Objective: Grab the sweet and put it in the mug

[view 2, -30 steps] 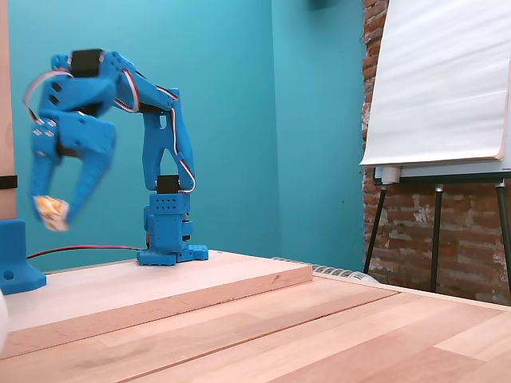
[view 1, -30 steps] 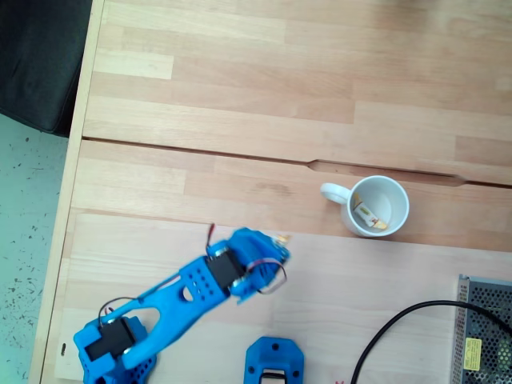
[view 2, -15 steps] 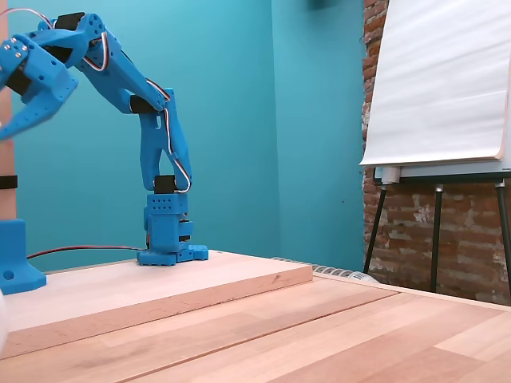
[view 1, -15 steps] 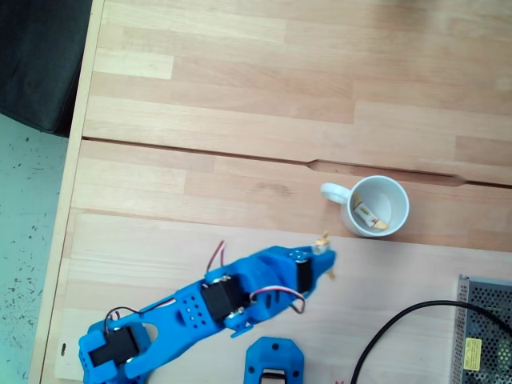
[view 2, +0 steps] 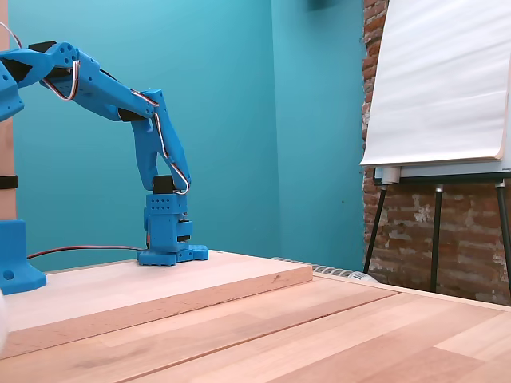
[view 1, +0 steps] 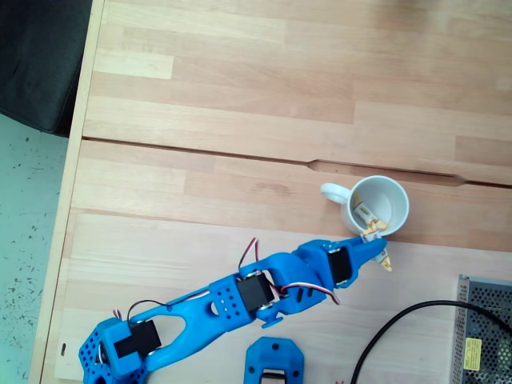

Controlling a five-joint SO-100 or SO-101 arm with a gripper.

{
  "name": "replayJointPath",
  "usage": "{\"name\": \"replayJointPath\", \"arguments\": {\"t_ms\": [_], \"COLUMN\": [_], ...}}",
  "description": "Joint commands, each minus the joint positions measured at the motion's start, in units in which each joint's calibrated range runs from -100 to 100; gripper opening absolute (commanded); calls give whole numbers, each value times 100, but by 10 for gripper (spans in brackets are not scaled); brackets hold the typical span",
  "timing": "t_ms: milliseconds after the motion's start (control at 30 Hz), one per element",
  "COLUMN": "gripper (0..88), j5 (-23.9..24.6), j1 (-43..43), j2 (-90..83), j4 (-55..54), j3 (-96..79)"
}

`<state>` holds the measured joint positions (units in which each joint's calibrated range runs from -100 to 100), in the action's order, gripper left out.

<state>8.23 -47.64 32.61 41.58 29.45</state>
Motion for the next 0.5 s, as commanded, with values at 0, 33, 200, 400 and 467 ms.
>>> {"name": "replayJointPath", "arguments": {"t_ms": [0, 33, 200, 400, 467], "gripper": [45, 45, 52, 46, 46], "j5": [-24, -29, -39, -190, -234], "j1": [0, 0, 7, 7, 0], "j2": [-94, -77, -16, -42, -68], "j4": [-150, -166, -198, -198, -198], "j3": [356, 356, 347, 445, 454]}}
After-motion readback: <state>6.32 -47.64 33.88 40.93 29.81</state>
